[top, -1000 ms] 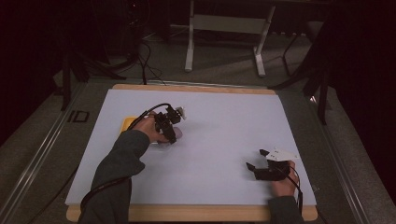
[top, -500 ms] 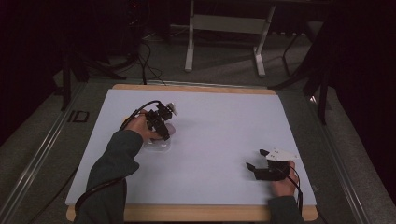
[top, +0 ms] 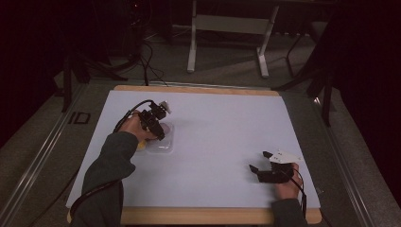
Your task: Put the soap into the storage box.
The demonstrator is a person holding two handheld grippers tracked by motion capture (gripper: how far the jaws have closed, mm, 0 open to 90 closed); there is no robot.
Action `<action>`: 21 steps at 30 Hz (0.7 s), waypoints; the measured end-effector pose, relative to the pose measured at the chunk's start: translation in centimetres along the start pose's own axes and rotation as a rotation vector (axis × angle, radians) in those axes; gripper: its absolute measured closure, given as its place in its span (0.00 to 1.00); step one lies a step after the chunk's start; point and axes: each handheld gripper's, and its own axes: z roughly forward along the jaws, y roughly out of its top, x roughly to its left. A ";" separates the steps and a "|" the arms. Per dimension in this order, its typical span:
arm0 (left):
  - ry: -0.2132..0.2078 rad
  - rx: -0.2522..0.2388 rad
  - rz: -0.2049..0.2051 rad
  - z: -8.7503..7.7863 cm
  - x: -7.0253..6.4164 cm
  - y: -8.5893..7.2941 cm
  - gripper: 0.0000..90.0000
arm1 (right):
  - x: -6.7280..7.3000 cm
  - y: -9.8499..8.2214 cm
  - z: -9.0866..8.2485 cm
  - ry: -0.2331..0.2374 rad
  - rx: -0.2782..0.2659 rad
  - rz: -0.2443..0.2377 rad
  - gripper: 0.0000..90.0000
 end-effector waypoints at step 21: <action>0.037 -0.032 -0.080 -0.6 2.0 -1.3 0.56 | 0.0 0.0 0.0 0.000 -0.001 0.000 0.21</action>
